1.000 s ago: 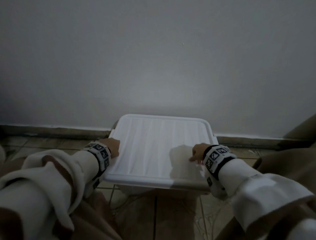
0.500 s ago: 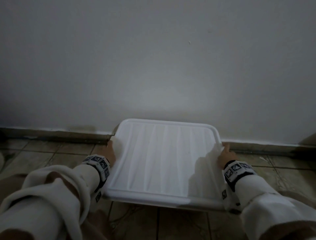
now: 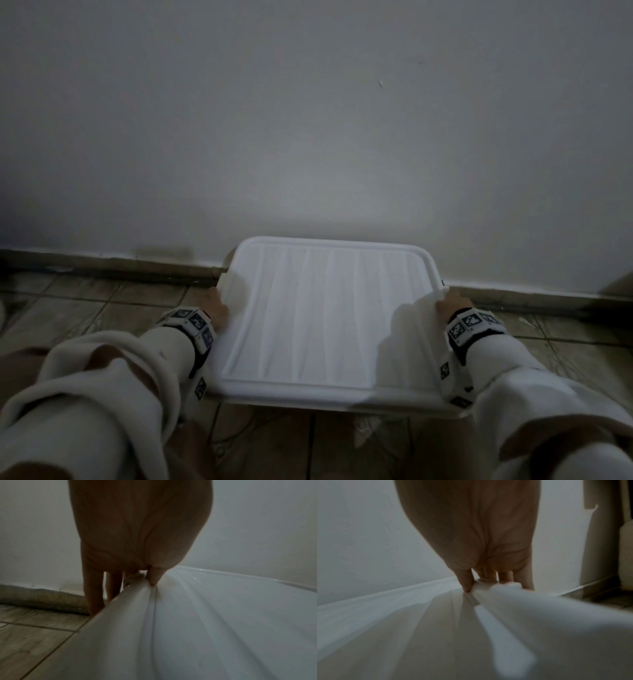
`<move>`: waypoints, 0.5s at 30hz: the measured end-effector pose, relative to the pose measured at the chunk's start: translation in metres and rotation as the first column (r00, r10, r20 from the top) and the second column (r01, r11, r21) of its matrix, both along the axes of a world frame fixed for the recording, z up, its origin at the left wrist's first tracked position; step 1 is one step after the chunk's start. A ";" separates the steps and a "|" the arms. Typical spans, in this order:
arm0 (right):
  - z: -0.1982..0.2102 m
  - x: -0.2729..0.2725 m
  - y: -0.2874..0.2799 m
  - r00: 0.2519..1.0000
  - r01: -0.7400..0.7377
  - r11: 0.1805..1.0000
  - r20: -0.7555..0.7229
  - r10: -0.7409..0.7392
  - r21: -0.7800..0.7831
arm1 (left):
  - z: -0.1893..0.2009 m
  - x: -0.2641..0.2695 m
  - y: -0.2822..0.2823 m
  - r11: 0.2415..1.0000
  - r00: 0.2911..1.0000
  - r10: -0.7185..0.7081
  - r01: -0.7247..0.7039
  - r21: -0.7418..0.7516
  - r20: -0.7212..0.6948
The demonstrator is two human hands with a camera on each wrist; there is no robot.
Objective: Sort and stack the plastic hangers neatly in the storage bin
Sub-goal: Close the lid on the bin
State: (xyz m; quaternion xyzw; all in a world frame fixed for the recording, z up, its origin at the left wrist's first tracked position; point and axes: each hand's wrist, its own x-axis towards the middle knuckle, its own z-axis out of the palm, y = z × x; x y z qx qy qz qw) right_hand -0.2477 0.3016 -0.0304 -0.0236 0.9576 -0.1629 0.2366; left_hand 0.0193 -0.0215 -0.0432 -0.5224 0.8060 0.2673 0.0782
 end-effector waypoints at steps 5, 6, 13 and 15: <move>0.010 0.010 0.011 0.997 -0.071 0.996 0.044 0.069 0.046 | 0.001 -0.003 0.005 1.000 0.997 0.012 -0.011 0.018 -0.079; 0.010 0.009 0.013 0.996 -0.062 0.998 0.063 0.060 0.031 | 0.002 -0.002 0.005 1.000 0.996 0.018 -0.016 0.024 -0.089; 0.010 0.011 0.012 0.990 0.080 0.988 0.127 -0.063 -0.133 | 0.005 0.003 0.006 0.997 0.983 0.040 -0.028 0.073 -0.178; 0.006 0.008 0.009 0.987 0.105 0.981 0.137 -0.082 -0.166 | 0.003 0.002 0.010 0.998 0.983 0.034 -0.024 0.057 -0.178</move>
